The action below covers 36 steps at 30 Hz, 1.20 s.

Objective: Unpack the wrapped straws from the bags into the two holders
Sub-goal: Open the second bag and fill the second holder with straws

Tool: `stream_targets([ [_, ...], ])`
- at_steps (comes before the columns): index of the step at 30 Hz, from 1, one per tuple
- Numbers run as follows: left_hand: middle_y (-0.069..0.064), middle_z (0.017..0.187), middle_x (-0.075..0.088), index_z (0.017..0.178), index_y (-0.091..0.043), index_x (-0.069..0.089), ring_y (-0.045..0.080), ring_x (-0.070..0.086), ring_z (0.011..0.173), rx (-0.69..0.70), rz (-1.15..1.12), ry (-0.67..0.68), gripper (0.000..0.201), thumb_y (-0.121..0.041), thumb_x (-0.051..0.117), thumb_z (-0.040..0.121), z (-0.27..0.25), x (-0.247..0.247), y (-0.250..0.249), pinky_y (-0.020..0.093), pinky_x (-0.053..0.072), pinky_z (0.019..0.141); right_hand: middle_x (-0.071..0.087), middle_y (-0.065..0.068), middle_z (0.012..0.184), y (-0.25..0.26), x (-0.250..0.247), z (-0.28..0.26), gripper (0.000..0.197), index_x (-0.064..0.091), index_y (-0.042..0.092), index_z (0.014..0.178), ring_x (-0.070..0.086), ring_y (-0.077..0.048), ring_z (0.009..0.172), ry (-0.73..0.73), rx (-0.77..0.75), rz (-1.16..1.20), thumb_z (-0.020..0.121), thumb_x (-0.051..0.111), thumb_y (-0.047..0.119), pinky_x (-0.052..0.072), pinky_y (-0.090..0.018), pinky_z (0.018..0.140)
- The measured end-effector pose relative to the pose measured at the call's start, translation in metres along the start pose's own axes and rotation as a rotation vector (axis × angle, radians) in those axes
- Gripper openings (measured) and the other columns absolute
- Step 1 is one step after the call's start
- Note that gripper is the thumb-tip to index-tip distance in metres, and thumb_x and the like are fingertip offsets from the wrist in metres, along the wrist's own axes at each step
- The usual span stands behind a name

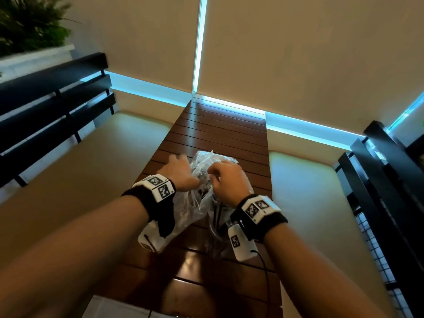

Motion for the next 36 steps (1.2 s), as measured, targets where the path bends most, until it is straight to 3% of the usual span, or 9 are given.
stream_targets([
  [2, 0.017, 0.119, 0.062, 0.108, -0.006, 0.062, 0.032, 0.065, 0.100, -0.025, -0.141, 0.123, 0.037, -0.032, 0.061, 0.083, 0.003, 0.006, 0.007, 0.039, 0.058, 0.084, 0.066, -0.009, 0.107, 0.010, 0.013, 0.011, 0.020, 0.070, 0.011, 0.105, 0.063, -0.029, 0.098, 0.171, -0.016, -0.110, 0.089, 0.058, 0.015, 0.052, -0.039, 0.082],
  [4, 0.016, 0.104, 0.069, 0.102, -0.005, 0.066, 0.031, 0.068, 0.089, -0.030, -0.317, 0.149, 0.032, -0.030, 0.056, 0.084, 0.002, 0.008, 0.011, 0.044, 0.062, 0.075, 0.063, -0.016, 0.114, 0.018, 0.030, 0.016, 0.025, 0.067, 0.005, 0.109, 0.061, -0.034, 0.103, 0.311, -0.048, -0.173, 0.088, 0.061, 0.016, 0.051, -0.040, 0.086],
  [9, 0.016, 0.115, 0.057, 0.122, -0.005, 0.046, 0.030, 0.066, 0.092, -0.068, -0.470, 0.230, 0.033, -0.017, 0.049, 0.092, -0.004, 0.011, 0.020, 0.049, 0.062, 0.067, 0.059, -0.010, 0.120, 0.019, 0.061, 0.023, 0.061, 0.057, 0.019, 0.123, 0.061, -0.032, 0.109, 0.452, -0.035, -0.286, 0.070, 0.073, 0.046, 0.055, -0.047, 0.087],
  [11, 0.017, 0.117, 0.056, 0.125, -0.004, 0.041, 0.030, 0.065, 0.094, -0.068, -0.507, 0.231, 0.034, -0.017, 0.046, 0.094, -0.006, 0.012, 0.025, 0.050, 0.062, 0.070, 0.059, -0.009, 0.121, 0.022, 0.064, 0.026, 0.054, 0.059, 0.020, 0.124, 0.063, -0.032, 0.107, 0.485, -0.038, -0.378, 0.078, 0.071, 0.046, 0.056, -0.044, 0.086],
  [15, 0.016, 0.117, 0.053, 0.125, -0.004, 0.039, 0.028, 0.062, 0.095, -0.080, -0.602, 0.224, 0.032, -0.015, 0.047, 0.096, -0.007, 0.010, 0.035, 0.050, 0.061, 0.075, 0.064, -0.008, 0.124, 0.023, 0.071, 0.024, 0.031, 0.062, 0.017, 0.126, 0.064, -0.031, 0.112, 0.508, -0.179, -0.619, 0.097, 0.054, 0.027, 0.052, -0.040, 0.087],
  [21, 0.010, 0.107, 0.048, 0.121, -0.004, 0.040, 0.020, 0.055, 0.081, -0.083, -0.705, 0.212, 0.026, -0.011, 0.044, 0.096, -0.003, 0.018, 0.043, 0.050, 0.061, 0.075, 0.069, -0.009, 0.114, 0.028, 0.082, 0.013, 0.026, 0.065, 0.012, 0.115, 0.068, -0.031, 0.103, 0.533, -0.320, -0.794, 0.102, 0.044, 0.019, 0.042, -0.035, 0.070],
  [28, 0.011, 0.122, 0.054, 0.107, -0.012, 0.041, 0.027, 0.062, 0.095, -0.048, -0.800, 0.151, 0.018, -0.004, 0.048, 0.091, 0.006, 0.010, 0.056, 0.037, 0.061, 0.060, 0.065, -0.009, 0.115, 0.029, 0.066, 0.027, 0.029, 0.064, 0.014, 0.117, 0.064, -0.030, 0.106, 0.547, -0.168, -0.537, 0.093, 0.060, 0.031, 0.053, -0.040, 0.084],
  [33, 0.011, 0.112, 0.064, 0.102, -0.014, 0.043, 0.029, 0.065, 0.095, -0.106, -1.005, 0.025, 0.014, -0.003, 0.041, 0.095, 0.011, -0.002, 0.061, 0.039, 0.060, 0.055, 0.067, -0.013, 0.110, 0.046, 0.044, 0.046, 0.022, 0.064, 0.006, 0.112, 0.065, -0.031, 0.103, 0.534, -0.134, -0.415, 0.093, 0.058, 0.015, 0.045, -0.028, 0.072],
  [36, 0.013, 0.111, 0.065, 0.101, -0.012, 0.041, 0.037, 0.067, 0.095, -0.113, -1.085, -0.040, 0.014, 0.000, 0.039, 0.093, 0.011, -0.013, 0.064, 0.032, 0.055, 0.046, 0.068, -0.010, 0.106, 0.050, 0.023, 0.060, 0.021, 0.066, 0.009, 0.107, 0.062, -0.027, 0.098, 0.480, -0.056, -0.216, 0.090, 0.060, 0.020, 0.041, -0.028, 0.075],
])
Point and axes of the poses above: each hand's wrist, its own z-axis towards the middle knuckle, its own x-axis out of the palm, y = z × x, the point moved 4 cm from there along z, towards the middle knuckle
